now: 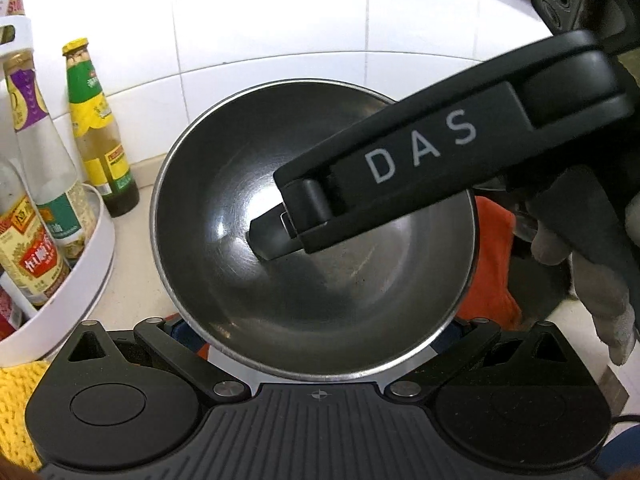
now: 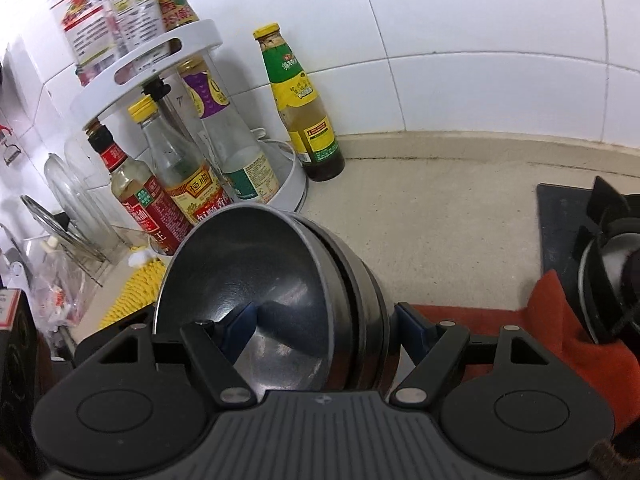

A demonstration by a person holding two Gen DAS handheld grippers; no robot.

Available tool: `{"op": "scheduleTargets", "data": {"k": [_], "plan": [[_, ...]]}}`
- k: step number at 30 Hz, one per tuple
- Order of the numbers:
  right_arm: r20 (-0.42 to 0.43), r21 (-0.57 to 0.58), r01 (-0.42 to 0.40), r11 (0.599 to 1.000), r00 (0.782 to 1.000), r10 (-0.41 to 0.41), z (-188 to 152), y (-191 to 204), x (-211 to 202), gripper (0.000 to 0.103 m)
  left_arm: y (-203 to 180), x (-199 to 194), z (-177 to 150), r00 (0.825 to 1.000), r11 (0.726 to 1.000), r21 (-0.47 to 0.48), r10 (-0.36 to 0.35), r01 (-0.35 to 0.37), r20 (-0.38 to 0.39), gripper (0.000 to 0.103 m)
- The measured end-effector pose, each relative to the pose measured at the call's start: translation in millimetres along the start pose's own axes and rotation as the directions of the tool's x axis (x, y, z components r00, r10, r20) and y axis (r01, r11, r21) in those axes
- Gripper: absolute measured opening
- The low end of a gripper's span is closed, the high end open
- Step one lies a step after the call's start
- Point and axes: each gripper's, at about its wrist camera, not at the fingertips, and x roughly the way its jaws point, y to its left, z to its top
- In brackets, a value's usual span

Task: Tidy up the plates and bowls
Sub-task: 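Carry the bowl stack with both grippers over the plates on the red towel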

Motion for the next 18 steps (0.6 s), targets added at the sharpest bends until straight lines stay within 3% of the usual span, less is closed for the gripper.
{"op": "scheduleTargets", "data": {"k": [7, 18], "plan": [[0.014, 0.026, 0.070, 0.997, 0.997, -0.070, -15, 21, -10, 0.071, 3, -8, -14, 0.999, 0.999, 0.027, -0.046, 0.046, -0.001, 0.103], [-0.010, 0.057, 0.127, 0.990, 0.992, -0.126, -32, 31, 0, 0.071, 8, 4, -27, 0.997, 0.997, 0.052, -0.059, 0.061, -0.043, 0.103]]}}
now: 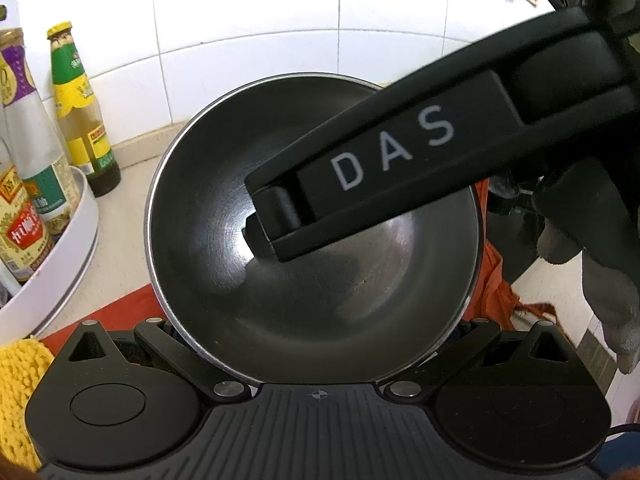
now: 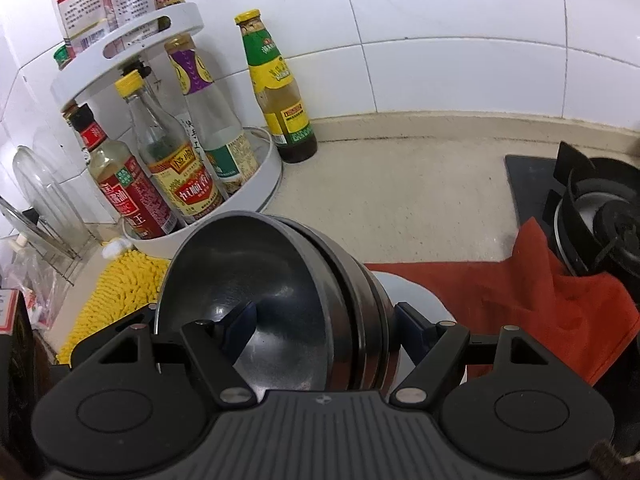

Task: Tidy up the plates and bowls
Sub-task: 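Carry the bowl stack with both grippers over the plates on the red towel, then lower the bowl stack onto the white plates and open both grippers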

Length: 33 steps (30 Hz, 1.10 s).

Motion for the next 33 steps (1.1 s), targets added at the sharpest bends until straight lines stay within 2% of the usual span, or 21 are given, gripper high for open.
{"op": "scheduleTargets", "data": {"k": [7, 11, 14, 16, 21, 23, 33], "plan": [[-0.018, 0.059, -0.019, 0.998, 1.000, 0.020, -4, -10, 5, 0.067, -6, 5, -4, 1.000, 1.000, 0.026, 0.007, -0.006, -0.021, 0.103], [-0.032, 0.109, -0.049, 0.993, 0.998, 0.053, -3, -23, 8, 0.057, -1, 13, -7, 0.999, 1.000, 0.010, -0.001, 0.001, -0.040, 0.103], [-0.058, 0.112, -0.024, 0.993, 0.998, 0.030, -4, -28, 16, 0.051, 0, 20, -11, 0.998, 1.000, 0.016, 0.021, -0.020, -0.061, 0.103], [-0.071, 0.118, -0.014, 0.993, 0.997, 0.022, -7, -33, 20, 0.051, -1, 16, -10, 0.999, 0.999, 0.041, 0.029, -0.028, -0.024, 0.103], [-0.068, 0.110, -0.008, 0.994, 0.998, 0.016, -6, -39, 19, 0.050, 4, 14, -8, 0.999, 0.999, 0.044, 0.016, -0.014, -0.034, 0.103], [-0.055, 0.086, 0.027, 0.996, 0.998, -0.022, -6, -40, 18, 0.049, 7, 14, -11, 0.998, 0.999, 0.052, 0.019, -0.017, -0.051, 0.102], [-0.072, 0.046, 0.050, 0.998, 0.996, -0.046, -1, -42, 21, 0.049, -1, 23, -8, 1.000, 0.999, 0.051, -0.010, 0.011, -0.014, 0.101]]}}
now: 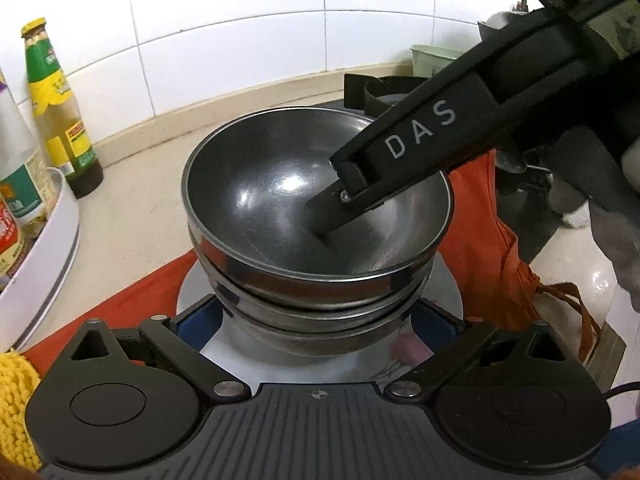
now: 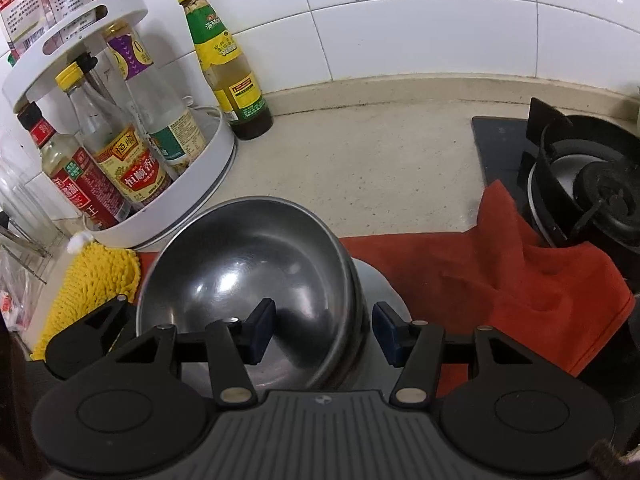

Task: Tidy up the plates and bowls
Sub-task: 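Lower the bowl stack onto the white plates and open both grippers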

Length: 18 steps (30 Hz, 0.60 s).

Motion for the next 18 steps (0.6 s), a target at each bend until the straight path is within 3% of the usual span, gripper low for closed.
{"op": "scheduleTargets", "data": {"k": [8, 18], "plan": [[0.025, 0.014, 0.003, 1.000, 1.000, -0.003, -1, -7, -12, 0.049, 23, -24, -9, 0.999, 0.998, -0.048, 0.044, -0.045, -0.017, 0.103], [0.099, -0.013, 0.027, 1.000, 0.995, -0.026, 0, 4, -44, 0.049, 45, -75, 3, 0.988, 0.982, -0.155, 0.121, -0.106, 0.092, 0.103]]}}
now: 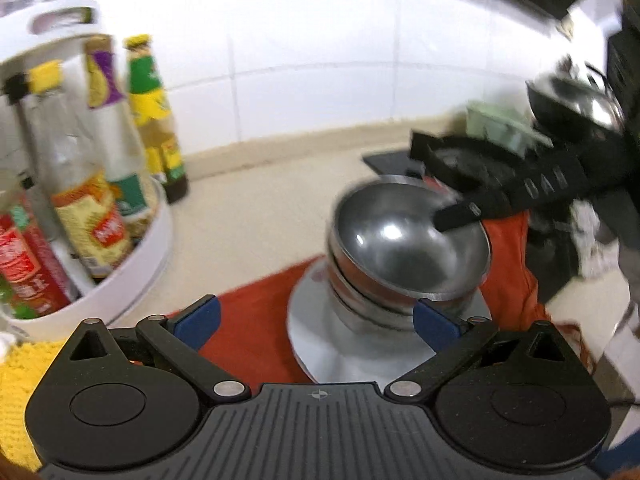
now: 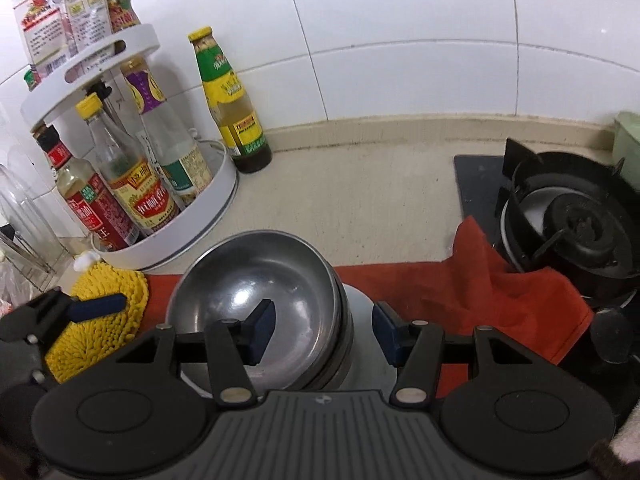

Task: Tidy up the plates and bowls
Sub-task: 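Lower the bowl stack onto the white plates and open both grippers, then withdraw both grippers from the bowl and plate stack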

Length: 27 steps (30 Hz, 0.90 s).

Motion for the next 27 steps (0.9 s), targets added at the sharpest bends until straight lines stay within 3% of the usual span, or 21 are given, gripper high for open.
{"op": "scheduleTargets", "data": {"k": [5, 11, 18, 27], "plan": [[0.072, -0.001, 0.073, 0.997, 0.995, -0.073, -1, 10, -21, 0.054, 13, -14, 16, 0.997, 0.984, -0.169, -0.041, 0.051, 0.060, 0.103], [0.214, -0.069, 0.191, 0.979, 0.962, -0.173, -9, 34, -44, 0.063, 3, -20, 19, 0.996, 0.972, -0.236, 0.028, -0.007, 0.085, 0.103], [0.201, -0.065, 0.184, 0.981, 0.965, -0.168, -21, 33, -47, 0.064, -1, -27, 14, 0.985, 0.945, -0.303, 0.151, -0.120, 0.080, 0.103], [0.169, -0.062, 0.199, 0.978, 0.968, -0.186, -39, 19, -65, 0.065, -35, -38, 0, 0.972, 0.918, -0.341, 0.231, -0.203, 0.042, 0.103]]}}
